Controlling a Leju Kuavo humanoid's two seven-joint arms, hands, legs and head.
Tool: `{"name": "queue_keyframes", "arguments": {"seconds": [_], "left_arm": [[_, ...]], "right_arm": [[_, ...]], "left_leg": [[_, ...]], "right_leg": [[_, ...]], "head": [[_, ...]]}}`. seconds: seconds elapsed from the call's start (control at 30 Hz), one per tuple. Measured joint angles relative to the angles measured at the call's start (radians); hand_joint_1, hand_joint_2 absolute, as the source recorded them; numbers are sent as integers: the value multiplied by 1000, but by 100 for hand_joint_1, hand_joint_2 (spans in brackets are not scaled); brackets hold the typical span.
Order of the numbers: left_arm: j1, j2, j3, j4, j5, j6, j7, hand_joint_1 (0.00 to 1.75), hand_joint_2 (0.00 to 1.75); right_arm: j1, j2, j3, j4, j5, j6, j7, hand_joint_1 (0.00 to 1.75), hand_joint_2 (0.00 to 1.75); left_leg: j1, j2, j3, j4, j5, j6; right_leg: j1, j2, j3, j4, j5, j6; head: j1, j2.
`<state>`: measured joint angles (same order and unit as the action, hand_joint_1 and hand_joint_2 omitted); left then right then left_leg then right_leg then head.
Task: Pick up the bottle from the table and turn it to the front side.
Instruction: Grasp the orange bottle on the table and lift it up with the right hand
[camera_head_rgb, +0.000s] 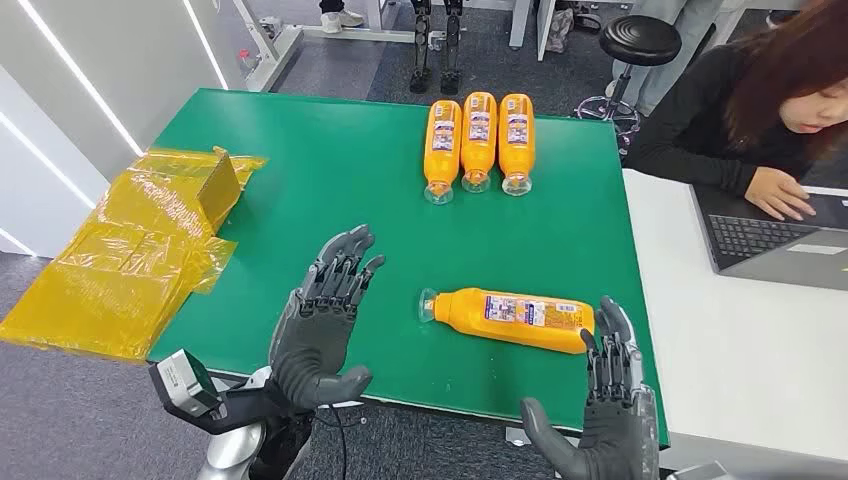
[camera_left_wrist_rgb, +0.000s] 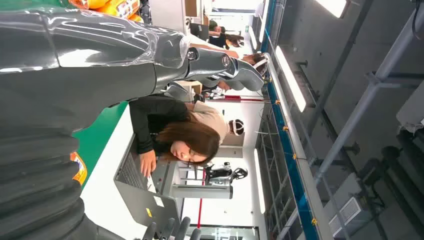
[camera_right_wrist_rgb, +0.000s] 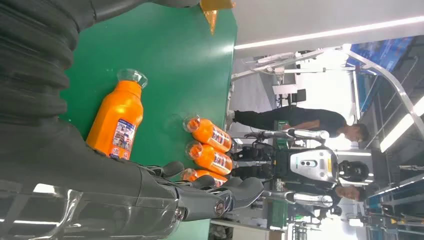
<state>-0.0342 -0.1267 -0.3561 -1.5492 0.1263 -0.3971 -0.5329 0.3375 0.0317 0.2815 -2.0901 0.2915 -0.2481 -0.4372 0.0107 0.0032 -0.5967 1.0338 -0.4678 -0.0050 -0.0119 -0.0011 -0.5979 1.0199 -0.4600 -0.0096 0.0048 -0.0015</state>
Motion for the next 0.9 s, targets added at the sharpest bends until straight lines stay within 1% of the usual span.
{"name": "queue_keyframes", "arguments": {"seconds": [0.33, 0.9], "left_arm": [[17, 0, 0, -1, -9, 19, 0, 0, 175], [20, -14, 0, -9, -33, 10, 21, 0, 175]], "right_arm": [[-12, 0, 7, 5, 4, 46, 8, 0, 175], [-18, 3, 6, 6, 41, 49, 25, 0, 175]], "left_leg": [[0, 0, 0, 0, 0, 0], [0, 0, 0, 0, 0, 0]], "right_leg": [[0, 0, 0, 0, 0, 0], [0, 0, 0, 0, 0, 0]], "head": [[0, 0], [0, 0]]}}
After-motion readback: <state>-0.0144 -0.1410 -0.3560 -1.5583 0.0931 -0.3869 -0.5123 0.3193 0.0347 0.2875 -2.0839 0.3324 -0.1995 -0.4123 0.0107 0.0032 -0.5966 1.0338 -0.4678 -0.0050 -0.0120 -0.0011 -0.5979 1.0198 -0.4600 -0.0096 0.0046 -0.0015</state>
